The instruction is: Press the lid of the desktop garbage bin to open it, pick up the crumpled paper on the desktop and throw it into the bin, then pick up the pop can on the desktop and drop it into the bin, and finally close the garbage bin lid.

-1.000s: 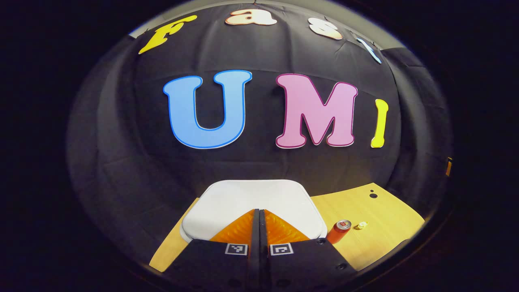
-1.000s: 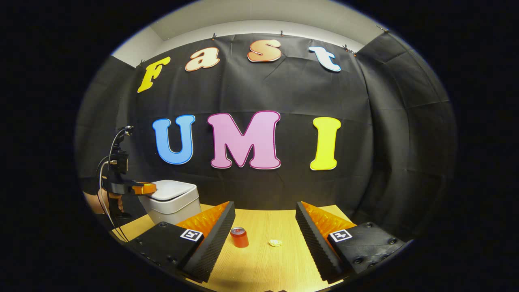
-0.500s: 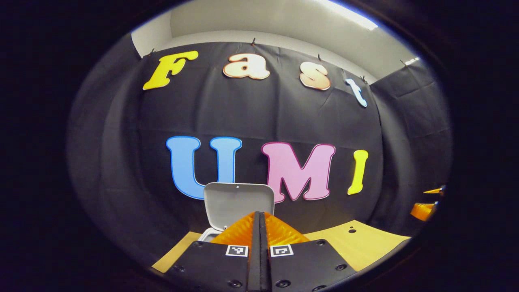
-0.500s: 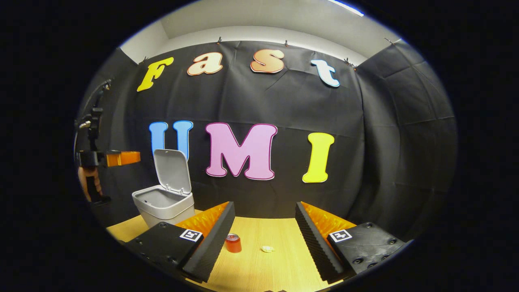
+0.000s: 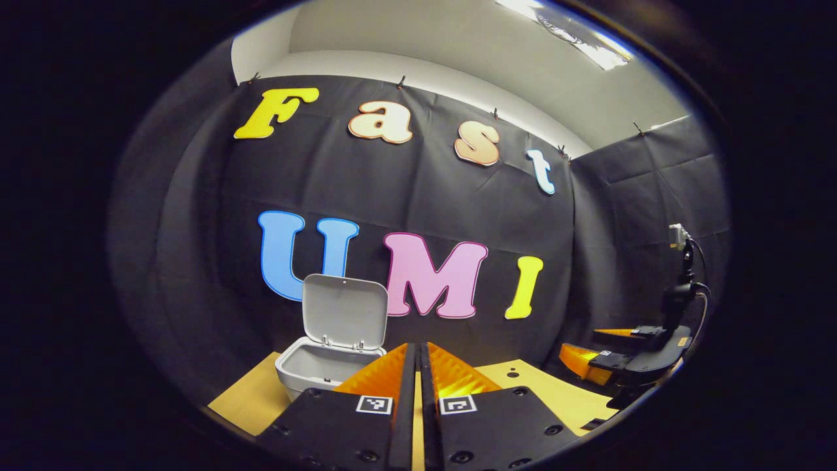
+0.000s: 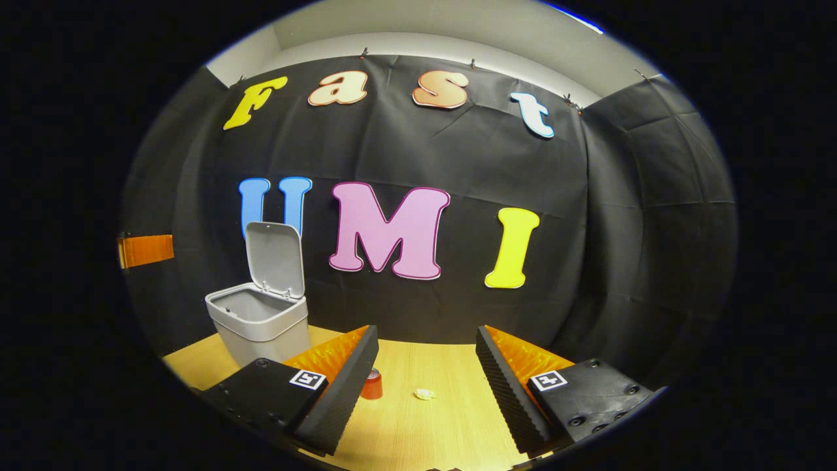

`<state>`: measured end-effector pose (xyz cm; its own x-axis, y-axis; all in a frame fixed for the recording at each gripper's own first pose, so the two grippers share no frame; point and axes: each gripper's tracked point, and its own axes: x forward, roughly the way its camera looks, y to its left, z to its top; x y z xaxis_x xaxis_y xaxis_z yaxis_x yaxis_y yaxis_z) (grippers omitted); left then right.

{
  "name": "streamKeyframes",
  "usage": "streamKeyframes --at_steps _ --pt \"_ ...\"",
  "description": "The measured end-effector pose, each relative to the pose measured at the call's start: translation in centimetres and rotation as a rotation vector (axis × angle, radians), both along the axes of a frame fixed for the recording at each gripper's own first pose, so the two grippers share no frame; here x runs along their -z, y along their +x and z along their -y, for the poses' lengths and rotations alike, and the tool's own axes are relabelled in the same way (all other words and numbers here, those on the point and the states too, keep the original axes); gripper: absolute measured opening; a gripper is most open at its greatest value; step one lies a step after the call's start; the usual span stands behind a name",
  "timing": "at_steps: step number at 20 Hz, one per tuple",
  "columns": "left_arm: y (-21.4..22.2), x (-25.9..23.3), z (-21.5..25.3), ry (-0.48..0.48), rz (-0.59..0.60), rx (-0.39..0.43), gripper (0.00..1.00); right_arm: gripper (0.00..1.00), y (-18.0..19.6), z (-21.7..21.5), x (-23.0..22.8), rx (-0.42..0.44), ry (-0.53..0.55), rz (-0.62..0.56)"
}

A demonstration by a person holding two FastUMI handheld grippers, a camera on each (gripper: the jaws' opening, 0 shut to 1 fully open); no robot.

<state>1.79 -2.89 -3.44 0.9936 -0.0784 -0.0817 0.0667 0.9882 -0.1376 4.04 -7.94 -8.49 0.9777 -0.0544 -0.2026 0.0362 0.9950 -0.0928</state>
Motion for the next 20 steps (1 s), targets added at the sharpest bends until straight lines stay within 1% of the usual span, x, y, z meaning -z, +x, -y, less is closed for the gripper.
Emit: streamKeyframes --at_steps 1,3,4,5,6,7,8,11,12,14,16,20 --pt "-0.2 0.6 0.1 0.003 -0.016 -0.001 0.11 0.97 0.2 -0.2 0.4 -0.008 0.005 -0.013" --pt "-0.6 1.3 0.6 0.009 -0.036 0.008 0.21 0.97 0.7 -0.2 1.1 -0.015 0.012 -0.030" --pt "-0.7 1.5 0.3 0.019 -0.040 -0.003 0.39 0.97 1.0 -0.1 1.5 -0.016 0.007 -0.036" --pt "-1.0 1.7 0.2 0.032 -0.045 -0.010 0.43 0.97 1.4 0.2 1.7 -0.016 0.000 -0.040" --pt "-0.8 2.1 0.1 0.048 -0.054 -0.024 0.68 0.97 1.9 0.3 1.9 -0.016 -0.005 -0.044" --pt "-1.9 2.3 0.0 0.061 -0.060 -0.039 0.93 0.97 2.3 0.6 2.3 -0.018 -0.007 -0.051" --pt "-1.5 2.4 -0.4 0.071 -0.068 -0.053 0.95 0.97 2.8 0.8 2.8 -0.020 -0.007 -0.062" --pt "-1.7 3.0 0.3 0.087 -0.090 -0.050 0.95 0.97 4.6 1.4 5.7 -0.028 0.021 -0.143" --pt "-1.9 3.2 0.2 0.094 -0.096 -0.053 0.95 0.97 5.2 1.5 7.3 -0.035 0.026 -0.193" --pt "-2.0 3.3 0.2 0.103 -0.101 -0.057 0.94 0.97 6.2 1.8 11.4 -0.054 -0.008 -0.316" --pt "-1.9 3.8 0.4 0.106 -0.117 -0.051 0.95 0.98 6.9 1.6 15.5 -0.121 -0.050 -0.430" --pt "-1.5 4.8 0.0 0.118 -0.149 -0.077 0.95 0.98 8.0 2.2 20.8 -0.152 -0.060 -0.620"
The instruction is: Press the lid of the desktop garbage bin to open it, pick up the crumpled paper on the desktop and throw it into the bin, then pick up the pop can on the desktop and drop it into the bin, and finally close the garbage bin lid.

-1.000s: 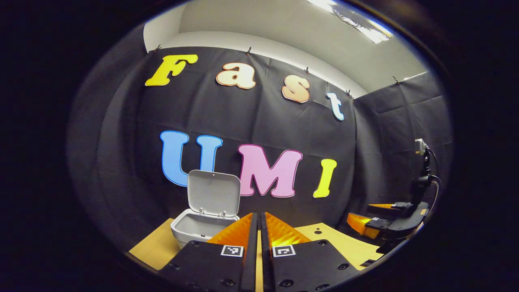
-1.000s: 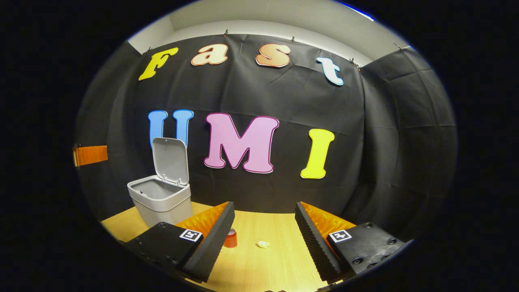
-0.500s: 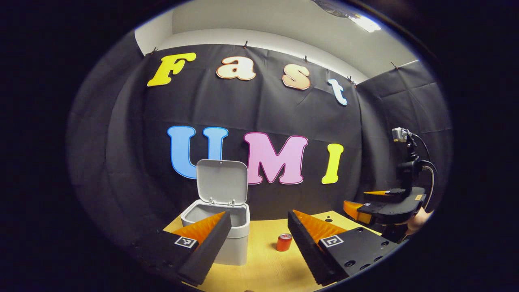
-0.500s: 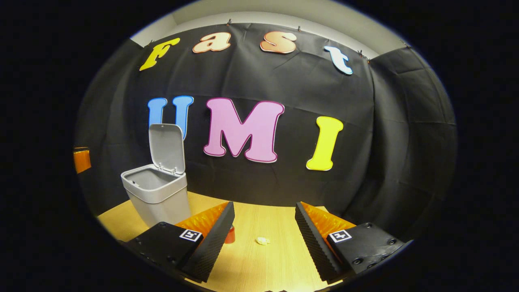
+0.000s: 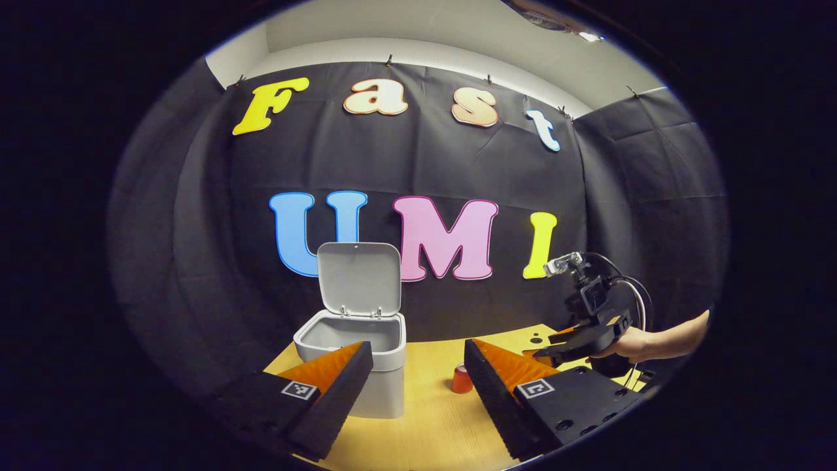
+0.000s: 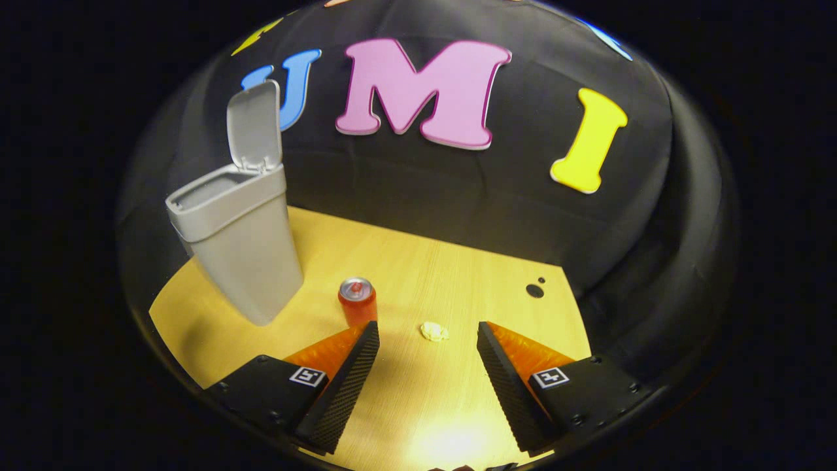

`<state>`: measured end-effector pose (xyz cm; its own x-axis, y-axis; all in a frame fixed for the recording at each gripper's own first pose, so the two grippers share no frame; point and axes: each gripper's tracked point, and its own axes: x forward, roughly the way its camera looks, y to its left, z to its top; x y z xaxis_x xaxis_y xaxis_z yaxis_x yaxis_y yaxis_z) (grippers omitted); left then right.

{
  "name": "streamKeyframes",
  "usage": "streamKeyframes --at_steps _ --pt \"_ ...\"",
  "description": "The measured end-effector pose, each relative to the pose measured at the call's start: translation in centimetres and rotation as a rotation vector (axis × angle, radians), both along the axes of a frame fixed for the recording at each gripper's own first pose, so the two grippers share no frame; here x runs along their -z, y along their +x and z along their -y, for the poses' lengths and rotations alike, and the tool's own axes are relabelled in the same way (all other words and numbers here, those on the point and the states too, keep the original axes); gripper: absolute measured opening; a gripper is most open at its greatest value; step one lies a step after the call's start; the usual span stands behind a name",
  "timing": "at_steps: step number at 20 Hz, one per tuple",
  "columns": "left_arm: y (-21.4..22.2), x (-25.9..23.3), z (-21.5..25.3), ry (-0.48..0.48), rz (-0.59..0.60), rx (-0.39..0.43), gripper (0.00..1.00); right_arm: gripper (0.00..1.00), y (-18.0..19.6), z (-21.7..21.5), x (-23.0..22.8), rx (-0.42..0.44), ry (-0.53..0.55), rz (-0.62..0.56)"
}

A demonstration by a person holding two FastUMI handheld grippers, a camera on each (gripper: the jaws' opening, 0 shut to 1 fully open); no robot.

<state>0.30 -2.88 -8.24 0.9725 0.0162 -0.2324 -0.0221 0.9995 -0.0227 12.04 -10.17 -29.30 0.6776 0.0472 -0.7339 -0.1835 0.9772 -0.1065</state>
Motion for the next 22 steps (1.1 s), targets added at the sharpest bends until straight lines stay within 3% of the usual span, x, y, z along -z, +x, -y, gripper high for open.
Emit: streamKeyframes --at_steps 5,8,11,22 --pt "0.9 1.6 -0.3 -0.096 -0.050 -0.074 0.95 0.98 2.4 0.3 8.3 -0.055 -0.018 -0.174" --pt "1.3 1.9 -0.5 -0.059 -0.080 -0.096 0.95 0.98 3.9 1.2 11.9 -0.007 0.032 -0.287" --pt "0.9 1.6 -0.7 0.002 -0.083 -0.106 0.95 0.98 5.7 3.0 15.2 0.033 0.006 -0.335" --pt "1.7 2.3 -0.3 -0.059 -0.134 -0.140 0.95 0.98 6.8 2.5 21.4 0.023 0.027 -0.480"
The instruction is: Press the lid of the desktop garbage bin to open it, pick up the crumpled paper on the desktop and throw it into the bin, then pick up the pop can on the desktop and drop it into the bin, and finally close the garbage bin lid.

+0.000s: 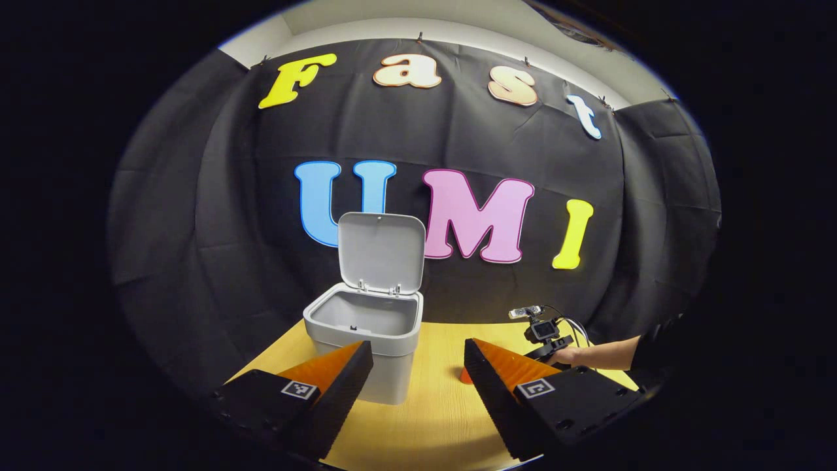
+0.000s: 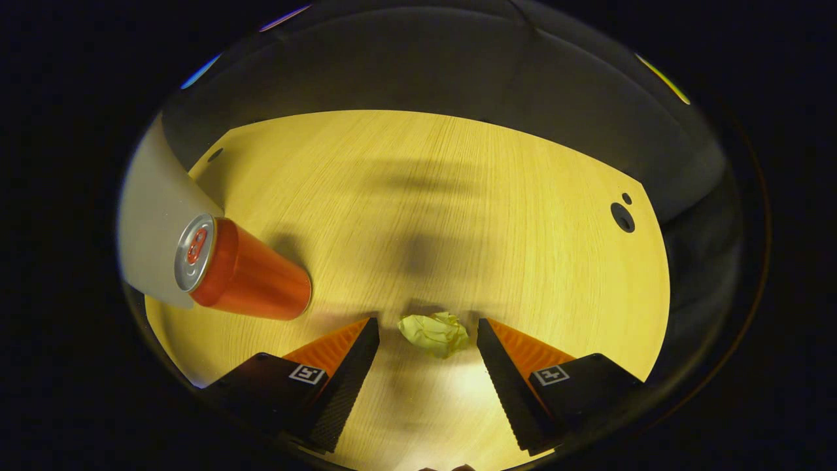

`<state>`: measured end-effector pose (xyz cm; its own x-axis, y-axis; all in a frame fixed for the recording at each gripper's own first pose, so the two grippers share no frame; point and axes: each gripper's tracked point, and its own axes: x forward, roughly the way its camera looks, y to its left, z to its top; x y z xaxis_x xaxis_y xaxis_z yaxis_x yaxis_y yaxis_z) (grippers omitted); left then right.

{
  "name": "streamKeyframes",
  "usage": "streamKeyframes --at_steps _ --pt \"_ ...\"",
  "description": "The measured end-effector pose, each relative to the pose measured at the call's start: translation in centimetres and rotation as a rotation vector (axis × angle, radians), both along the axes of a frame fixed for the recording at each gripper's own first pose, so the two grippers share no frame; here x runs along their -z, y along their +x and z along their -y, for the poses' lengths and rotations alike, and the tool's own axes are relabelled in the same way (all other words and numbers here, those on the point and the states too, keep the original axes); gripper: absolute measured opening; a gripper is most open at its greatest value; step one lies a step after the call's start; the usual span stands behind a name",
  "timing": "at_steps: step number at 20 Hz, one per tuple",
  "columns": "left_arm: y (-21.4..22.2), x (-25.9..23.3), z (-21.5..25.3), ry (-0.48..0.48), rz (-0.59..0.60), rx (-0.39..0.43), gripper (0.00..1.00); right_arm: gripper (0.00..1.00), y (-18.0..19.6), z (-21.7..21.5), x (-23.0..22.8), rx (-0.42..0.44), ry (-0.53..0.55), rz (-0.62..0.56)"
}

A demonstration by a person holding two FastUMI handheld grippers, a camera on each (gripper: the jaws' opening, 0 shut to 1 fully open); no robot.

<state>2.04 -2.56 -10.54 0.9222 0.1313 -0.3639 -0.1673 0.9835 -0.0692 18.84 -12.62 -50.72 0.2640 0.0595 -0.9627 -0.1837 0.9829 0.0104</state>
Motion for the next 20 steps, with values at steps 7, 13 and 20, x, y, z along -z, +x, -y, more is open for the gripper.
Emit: streamKeyframes --at_steps 7,13,20 --pt "0.3 -0.6 0.7 -0.016 0.021 0.013 0.95 0.88 -0.2 0.5 1.0 0.029 0.030 -0.025" --pt "0.2 -0.3 1.2 -0.009 0.011 0.027 0.95 0.39 0.0 0.1 1.1 0.050 0.066 -0.011" --pt "-0.1 1.0 2.2 -0.039 0.000 0.064 0.95 0.48 0.7 0.6 -5.0 -0.012 0.041 0.154"
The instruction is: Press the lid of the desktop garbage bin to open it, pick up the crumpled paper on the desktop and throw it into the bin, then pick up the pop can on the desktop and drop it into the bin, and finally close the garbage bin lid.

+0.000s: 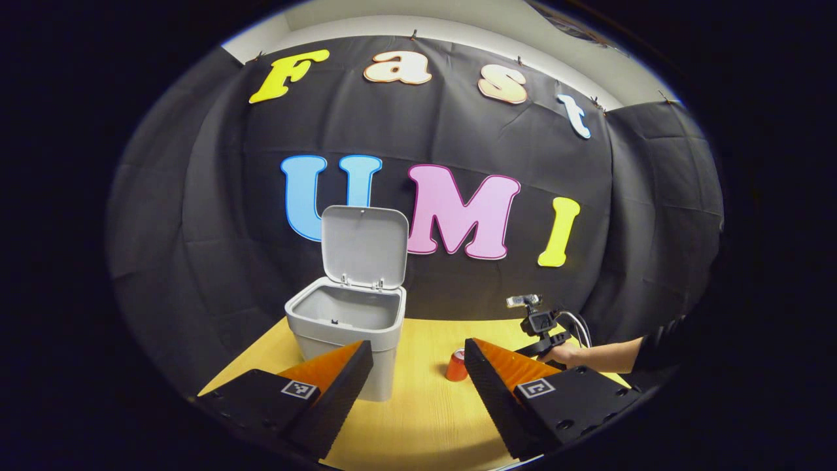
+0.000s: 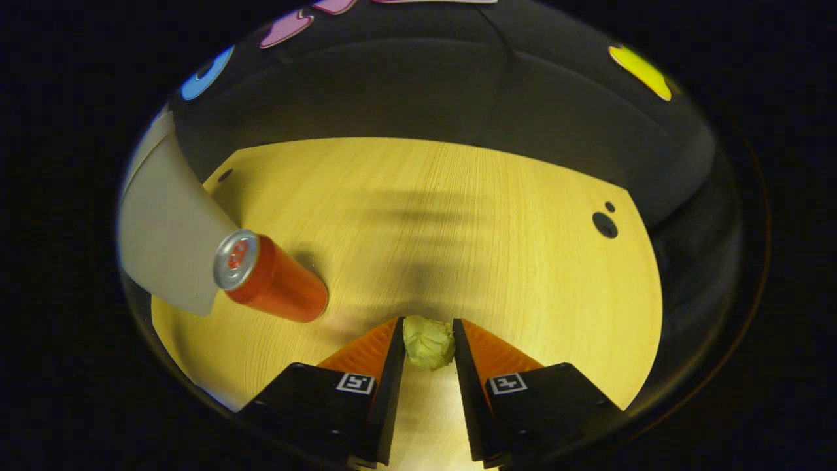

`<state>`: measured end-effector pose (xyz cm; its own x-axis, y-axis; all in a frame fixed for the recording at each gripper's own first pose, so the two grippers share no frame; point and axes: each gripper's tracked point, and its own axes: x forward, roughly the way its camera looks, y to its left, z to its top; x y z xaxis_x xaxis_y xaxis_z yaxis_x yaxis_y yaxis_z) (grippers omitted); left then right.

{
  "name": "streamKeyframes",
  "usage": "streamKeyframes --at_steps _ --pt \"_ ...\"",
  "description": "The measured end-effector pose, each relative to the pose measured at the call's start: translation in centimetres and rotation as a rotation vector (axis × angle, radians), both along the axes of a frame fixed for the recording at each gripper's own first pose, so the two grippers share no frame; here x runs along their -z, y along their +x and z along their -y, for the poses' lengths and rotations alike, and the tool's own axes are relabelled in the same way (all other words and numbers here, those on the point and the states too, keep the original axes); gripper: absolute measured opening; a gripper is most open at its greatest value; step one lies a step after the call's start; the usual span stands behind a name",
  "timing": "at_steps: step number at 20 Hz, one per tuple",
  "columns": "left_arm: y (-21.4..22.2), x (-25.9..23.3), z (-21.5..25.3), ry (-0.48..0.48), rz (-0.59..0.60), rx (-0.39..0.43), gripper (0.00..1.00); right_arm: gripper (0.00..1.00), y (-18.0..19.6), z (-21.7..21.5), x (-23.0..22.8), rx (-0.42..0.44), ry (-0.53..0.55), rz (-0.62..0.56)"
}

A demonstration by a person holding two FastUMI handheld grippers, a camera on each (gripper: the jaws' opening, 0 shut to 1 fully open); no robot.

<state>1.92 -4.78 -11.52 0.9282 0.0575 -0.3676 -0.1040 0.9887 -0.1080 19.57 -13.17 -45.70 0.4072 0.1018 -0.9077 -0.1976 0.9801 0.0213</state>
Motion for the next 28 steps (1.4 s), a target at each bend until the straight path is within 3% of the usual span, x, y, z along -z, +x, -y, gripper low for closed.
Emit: streamKeyframes --at_steps 5,9,15,21,27,28 --pt "-0.9 2.6 0.4 -0.002 -0.021 0.027 0.95 0.48 1.1 -1.6 -8.4 -0.069 0.028 0.165" --pt "-2.0 3.4 0.1 0.004 -0.026 0.044 0.95 0.47 2.5 -4.7 -18.2 -0.136 0.111 0.286" --pt "-3.7 3.4 -2.7 0.052 -0.030 0.015 0.95 0.47 2.8 -16.1 -28.3 -0.337 0.227 0.435" --pt "-6.4 3.4 -6.2 0.078 -0.042 -0.059 0.95 0.48 2.1 -29.4 -29.8 -0.500 0.307 0.429" --pt "-9.1 3.3 -10.6 0.092 -0.054 -0.183 0.95 0.48 0.9 -36.5 -26.8 -0.578 0.313 0.359" --pt "-9.6 3.6 -11.1 0.085 -0.062 -0.203 0.95 0.35 0.8 -37.1 -26.2 -0.574 0.309 0.353"
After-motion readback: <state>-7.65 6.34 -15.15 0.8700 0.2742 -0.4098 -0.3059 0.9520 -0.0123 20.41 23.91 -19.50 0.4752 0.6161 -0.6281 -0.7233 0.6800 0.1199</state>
